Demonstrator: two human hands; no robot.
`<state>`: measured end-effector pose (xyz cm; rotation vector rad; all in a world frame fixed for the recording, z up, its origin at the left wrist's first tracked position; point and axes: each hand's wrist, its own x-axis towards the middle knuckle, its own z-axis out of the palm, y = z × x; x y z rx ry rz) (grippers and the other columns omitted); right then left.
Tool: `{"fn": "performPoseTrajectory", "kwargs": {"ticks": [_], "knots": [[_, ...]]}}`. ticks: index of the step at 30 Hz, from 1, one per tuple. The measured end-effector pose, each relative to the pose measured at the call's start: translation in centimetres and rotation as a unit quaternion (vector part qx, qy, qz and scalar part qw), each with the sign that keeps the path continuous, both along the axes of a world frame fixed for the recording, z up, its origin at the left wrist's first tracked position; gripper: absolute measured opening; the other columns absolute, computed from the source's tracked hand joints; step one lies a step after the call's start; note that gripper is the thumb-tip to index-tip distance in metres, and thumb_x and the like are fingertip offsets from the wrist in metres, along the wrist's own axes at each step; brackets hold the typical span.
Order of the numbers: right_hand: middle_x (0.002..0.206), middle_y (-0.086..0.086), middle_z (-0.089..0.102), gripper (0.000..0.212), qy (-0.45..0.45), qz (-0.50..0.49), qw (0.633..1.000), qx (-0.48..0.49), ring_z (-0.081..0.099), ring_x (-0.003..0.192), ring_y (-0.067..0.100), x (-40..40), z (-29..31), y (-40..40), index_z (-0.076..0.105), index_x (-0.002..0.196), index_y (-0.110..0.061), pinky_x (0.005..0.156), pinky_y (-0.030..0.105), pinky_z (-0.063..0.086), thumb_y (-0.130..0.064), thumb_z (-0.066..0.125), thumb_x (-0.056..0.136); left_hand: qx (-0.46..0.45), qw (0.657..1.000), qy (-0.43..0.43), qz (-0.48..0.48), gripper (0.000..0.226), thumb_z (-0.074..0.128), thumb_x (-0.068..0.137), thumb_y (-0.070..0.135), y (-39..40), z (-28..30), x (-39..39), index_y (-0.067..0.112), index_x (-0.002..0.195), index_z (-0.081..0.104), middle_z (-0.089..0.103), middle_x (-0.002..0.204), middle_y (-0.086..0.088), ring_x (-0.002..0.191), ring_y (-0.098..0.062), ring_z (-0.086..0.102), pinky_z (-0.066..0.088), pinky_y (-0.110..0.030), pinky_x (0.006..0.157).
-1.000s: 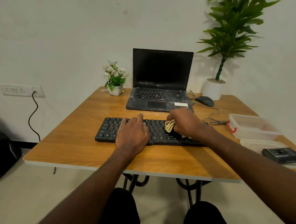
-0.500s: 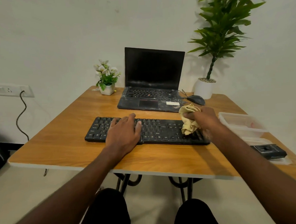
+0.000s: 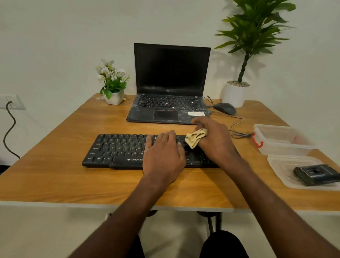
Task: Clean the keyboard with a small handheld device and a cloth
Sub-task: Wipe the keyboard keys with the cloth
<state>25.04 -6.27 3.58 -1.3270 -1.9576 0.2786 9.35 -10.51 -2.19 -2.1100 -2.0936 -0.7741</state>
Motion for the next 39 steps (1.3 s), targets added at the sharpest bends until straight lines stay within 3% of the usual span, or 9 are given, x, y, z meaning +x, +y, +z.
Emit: {"fn": "performPoseTrajectory", "kwargs": {"ticks": [4, 8, 11, 13, 22, 28, 32, 34, 39], "knots": [[0.101, -0.015, 0.074, 0.044, -0.136, 0.015, 0.99, 0.024, 0.065, 0.099, 0.014, -0.1, -0.6, -0.2, 0.071, 0.11, -0.037, 0.083, 0.044, 0.055, -0.006, 0.077, 0.079, 0.006, 1.0, -0.003, 0.007, 0.03, 0.032, 0.107, 0.036, 0.0, 0.1, 0.0, 0.022, 0.125, 0.051, 0.065, 0.121, 0.005, 0.121, -0.014, 0.059, 0.027, -0.053, 0.125], [0.1, -0.016, 0.073, 0.043, -0.138, -0.04, 0.989, 0.02, 0.064, 0.102, 0.017, 1.1, -0.5, 0.4, 0.071, 0.104, -0.042, 0.088, 0.051, 0.051, -0.007, 0.074, 0.081, 0.01, 1.0, 0.002, 0.012, 0.029, 0.032, 0.107, 0.036, 0.0, 0.2, 0.2, 0.022, 0.124, 0.051, 0.065, 0.119, 0.004, 0.12, -0.014, 0.059, 0.027, -0.052, 0.125], [0.108, -0.011, 0.071, 0.037, -0.182, -0.044, 0.982, 0.033, 0.056, 0.112, 0.019, -0.2, 0.0, 0.1, 0.071, 0.112, -0.04, 0.095, 0.047, 0.044, -0.013, 0.074, 0.087, 0.008, 1.0, 0.003, 0.016, 0.03, 0.032, 0.107, 0.036, 0.0, 0.3, 0.3, 0.022, 0.125, 0.051, 0.065, 0.12, 0.003, 0.12, -0.014, 0.06, 0.026, -0.052, 0.126], [0.106, -0.009, 0.071, 0.032, -0.201, -0.011, 0.979, 0.041, 0.054, 0.106, 0.016, -0.3, 0.2, -0.1, 0.072, 0.11, -0.038, 0.091, 0.041, 0.042, -0.015, 0.075, 0.088, 0.009, 1.0, 0.002, 0.017, 0.03, 0.032, 0.107, 0.035, 0.0, 0.3, 0.3, 0.021, 0.125, 0.051, 0.066, 0.12, 0.002, 0.12, -0.015, 0.06, 0.027, -0.052, 0.126], [0.094, -0.013, 0.074, 0.026, -0.216, 0.047, 0.975, 0.009, 0.064, 0.093, 0.012, 0.4, 1.8, 0.4, 0.076, 0.094, -0.035, 0.081, 0.041, 0.053, -0.011, 0.077, 0.084, 0.007, 1.0, 0.003, 0.021, 0.032, 0.032, 0.106, 0.035, -0.3, 0.5, 0.4, 0.019, 0.126, 0.051, 0.066, 0.123, -0.001, 0.124, -0.017, 0.06, 0.022, -0.051, 0.129], [0.115, -0.008, 0.072, 0.028, -0.307, -0.028, 0.951, -0.034, 0.062, 0.108, 0.019, 3.5, 3.3, 1.8, 0.075, 0.105, -0.039, 0.086, 0.045, 0.055, -0.017, 0.075, 0.089, -0.001, 1.0, 0.007, 0.017, 0.034, 0.032, 0.107, 0.035, -0.4, 0.7, 0.3, 0.019, 0.13, 0.051, 0.065, 0.128, -0.002, 0.127, -0.018, 0.058, 0.021, -0.051, 0.131], [0.098, -0.011, 0.074, 0.028, -0.187, 0.029, 0.981, -0.033, 0.065, 0.094, 0.012, 1.7, 2.5, 1.9, 0.077, 0.094, -0.036, 0.075, 0.037, 0.055, -0.01, 0.079, 0.083, 0.002, 1.0, 0.011, 0.017, 0.033, 0.031, 0.107, 0.036, -0.4, 0.7, 0.3, 0.019, 0.128, 0.051, 0.065, 0.125, -0.002, 0.125, -0.018, 0.059, 0.023, -0.051, 0.129], [0.092, -0.014, 0.074, 0.028, -0.163, 0.056, 0.984, -0.042, 0.066, 0.088, 0.008, 0.8, 2.0, 1.8, 0.078, 0.091, -0.035, 0.076, 0.041, 0.058, -0.009, 0.08, 0.082, 0.003, 1.0, 0.011, 0.018, 0.033, 0.031, 0.106, 0.036, -0.4, 0.7, 0.3, 0.019, 0.126, 0.05, 0.066, 0.124, -0.002, 0.124, -0.018, 0.06, 0.024, -0.051, 0.129], [0.111, -0.003, 0.074, 0.03, -0.315, -0.06, 0.947, 0.016, 0.065, 0.106, 0.022, 1.3, 2.2, 2.1, 0.075, 0.112, -0.035, 0.088, 0.05, 0.055, -0.017, 0.075, 0.089, 0.006, 1.0, 0.004, 0.016, 0.032, 0.032, 0.107, 0.035, -0.4, 0.5, 0.2, 0.019, 0.127, 0.051, 0.065, 0.123, -0.001, 0.123, -0.018, 0.06, 0.023, -0.051, 0.13]]}}
